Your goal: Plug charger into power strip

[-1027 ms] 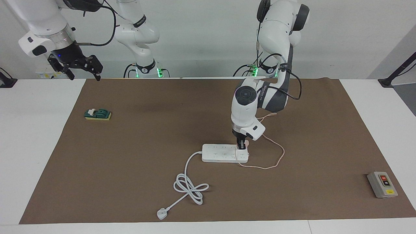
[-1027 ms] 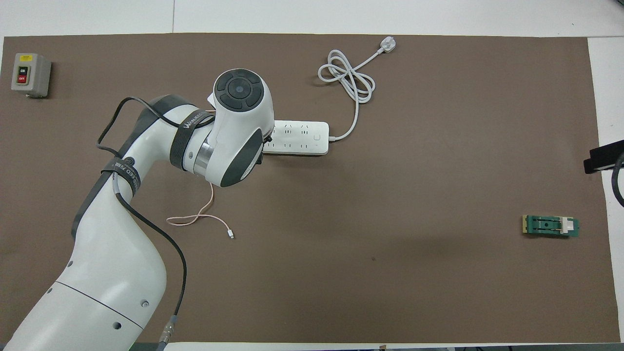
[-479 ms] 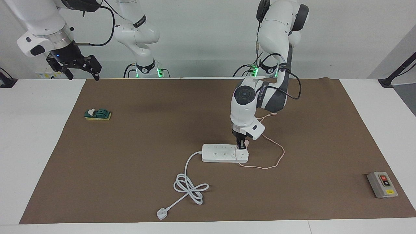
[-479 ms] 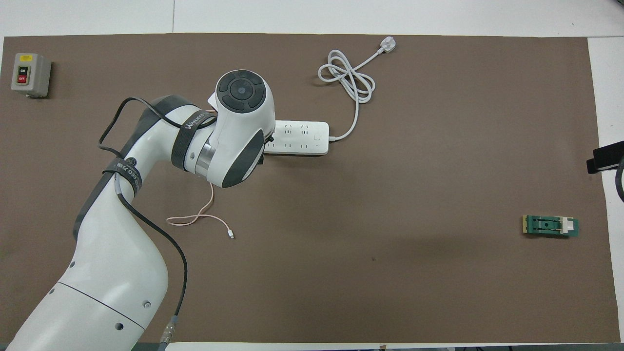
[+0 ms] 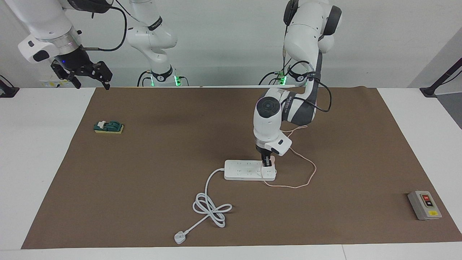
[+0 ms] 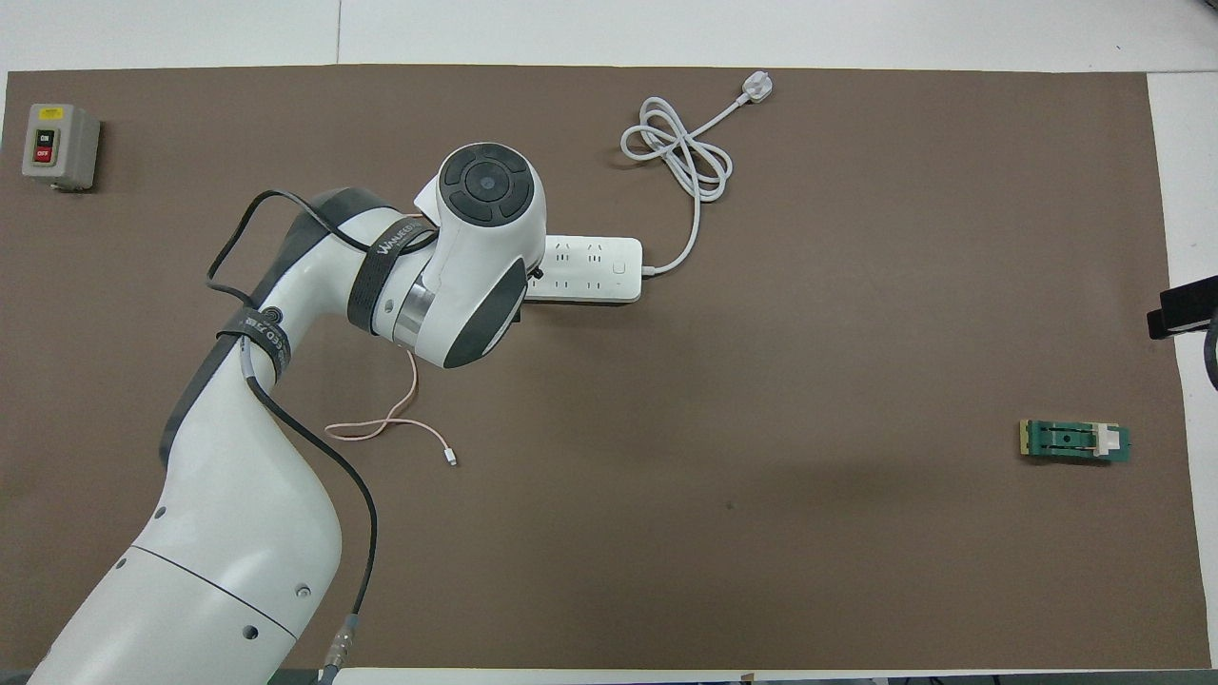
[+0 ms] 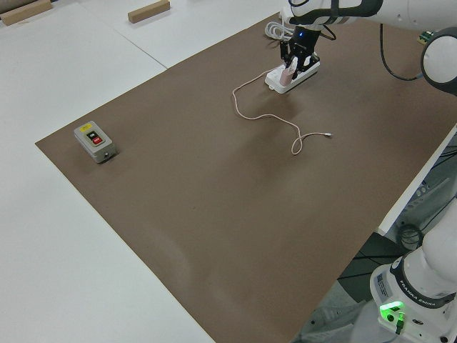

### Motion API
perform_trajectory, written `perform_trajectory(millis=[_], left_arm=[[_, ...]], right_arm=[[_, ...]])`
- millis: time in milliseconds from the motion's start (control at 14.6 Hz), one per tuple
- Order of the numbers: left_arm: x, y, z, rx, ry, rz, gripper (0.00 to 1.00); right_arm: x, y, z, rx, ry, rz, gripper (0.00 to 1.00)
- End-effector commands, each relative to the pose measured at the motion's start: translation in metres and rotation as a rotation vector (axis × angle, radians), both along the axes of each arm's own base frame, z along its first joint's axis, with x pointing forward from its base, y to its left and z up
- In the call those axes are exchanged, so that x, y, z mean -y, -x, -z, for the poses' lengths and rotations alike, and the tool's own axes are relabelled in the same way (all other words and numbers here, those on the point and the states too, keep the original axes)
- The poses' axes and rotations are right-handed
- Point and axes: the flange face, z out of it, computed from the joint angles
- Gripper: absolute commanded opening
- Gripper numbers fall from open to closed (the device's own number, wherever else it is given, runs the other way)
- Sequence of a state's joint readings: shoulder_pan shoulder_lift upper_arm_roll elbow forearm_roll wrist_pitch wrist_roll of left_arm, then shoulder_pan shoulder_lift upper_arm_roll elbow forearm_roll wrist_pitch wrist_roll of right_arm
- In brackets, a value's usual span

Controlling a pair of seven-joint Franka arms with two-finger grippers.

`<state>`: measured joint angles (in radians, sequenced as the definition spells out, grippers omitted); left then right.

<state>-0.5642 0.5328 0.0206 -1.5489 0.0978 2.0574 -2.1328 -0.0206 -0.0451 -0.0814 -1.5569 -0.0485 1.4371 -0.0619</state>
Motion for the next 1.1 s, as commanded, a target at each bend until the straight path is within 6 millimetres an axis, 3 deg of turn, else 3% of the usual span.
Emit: perform_trajectory(millis=[0, 548, 1027], left_arm=[[0.029, 0.025, 0.039, -0.055, 0.011, -0.004, 0.00], [0.010, 0.017, 0.049, -0.067, 0.005, 0.089, 0.00], [-0.034, 0.007, 0.049, -0.120, 0.038, 0.252, 0.00]], right_arm=[[0.004, 0.006, -0.001, 0.007, 0.014, 0.006, 1.00], [0.004, 0.006, -0.001, 0.009, 0.013, 0.006, 1.00], [0.004, 0.005, -0.001, 0.010, 0.013, 0.006, 1.00]])
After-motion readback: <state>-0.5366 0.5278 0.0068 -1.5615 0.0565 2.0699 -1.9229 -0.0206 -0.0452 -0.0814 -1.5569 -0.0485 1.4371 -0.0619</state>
